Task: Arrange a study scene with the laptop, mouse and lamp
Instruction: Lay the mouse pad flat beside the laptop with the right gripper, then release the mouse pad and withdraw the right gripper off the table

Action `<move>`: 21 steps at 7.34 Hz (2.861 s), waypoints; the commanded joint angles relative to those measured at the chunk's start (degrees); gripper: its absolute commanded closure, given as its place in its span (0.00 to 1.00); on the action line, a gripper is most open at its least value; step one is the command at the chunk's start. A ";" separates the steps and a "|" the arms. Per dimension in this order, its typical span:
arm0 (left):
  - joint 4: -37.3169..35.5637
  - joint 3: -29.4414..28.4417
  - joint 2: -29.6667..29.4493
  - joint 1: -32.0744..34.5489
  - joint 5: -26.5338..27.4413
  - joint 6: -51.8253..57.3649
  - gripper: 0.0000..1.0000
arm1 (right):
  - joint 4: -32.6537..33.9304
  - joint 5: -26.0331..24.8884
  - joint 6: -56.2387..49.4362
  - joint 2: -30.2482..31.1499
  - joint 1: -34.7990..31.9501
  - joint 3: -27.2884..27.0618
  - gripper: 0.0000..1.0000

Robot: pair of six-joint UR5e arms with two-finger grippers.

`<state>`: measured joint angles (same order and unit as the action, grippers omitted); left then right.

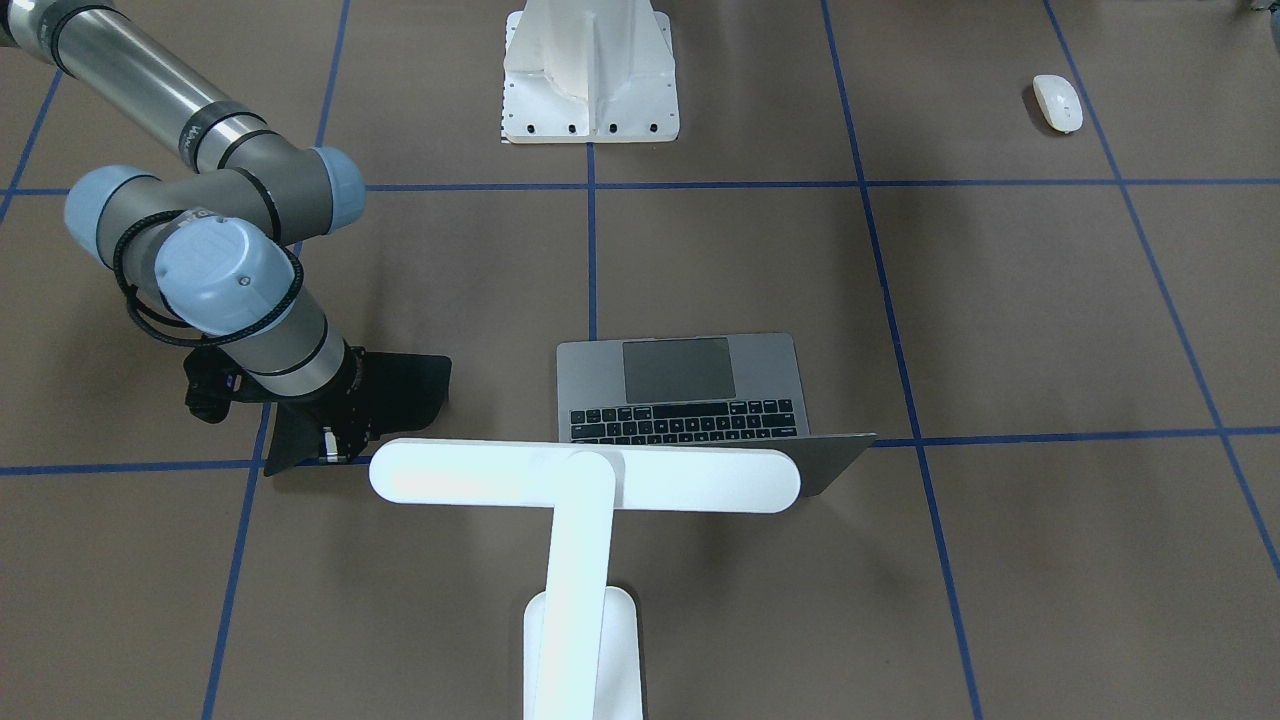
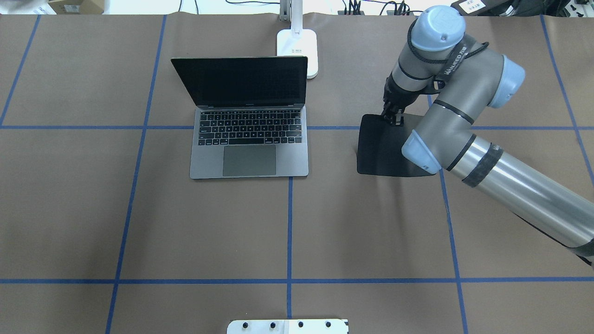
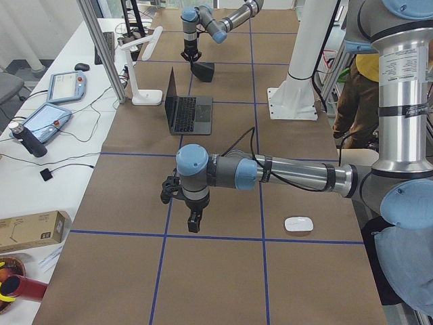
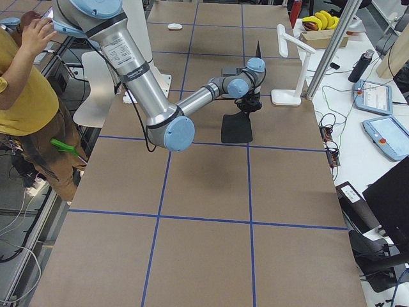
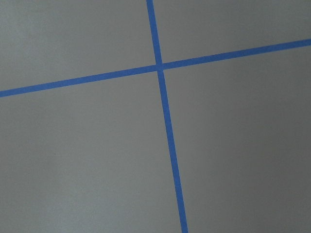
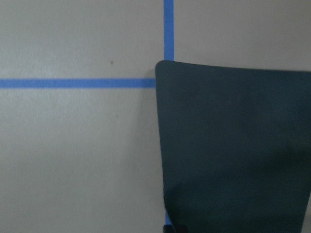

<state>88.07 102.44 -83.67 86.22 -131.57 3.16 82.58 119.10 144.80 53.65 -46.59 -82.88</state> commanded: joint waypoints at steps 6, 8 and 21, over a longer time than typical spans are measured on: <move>0.00 -0.05 0.00 0.00 0.00 0.00 0.00 | -4.35 -5.63 9.19 -3.56 5.01 2.20 0.76; 0.00 -0.23 0.00 0.00 0.00 0.00 0.00 | -4.79 -5.55 8.22 -3.12 5.10 0.63 0.00; 2.87 11.00 7.60 -0.35 -4.22 -4.65 0.00 | -3.83 7.10 -102.51 31.91 -21.32 -19.86 0.00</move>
<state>88.90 110.47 -80.35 85.95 -135.21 -0.58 78.74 124.35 55.63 80.67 -63.24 -102.67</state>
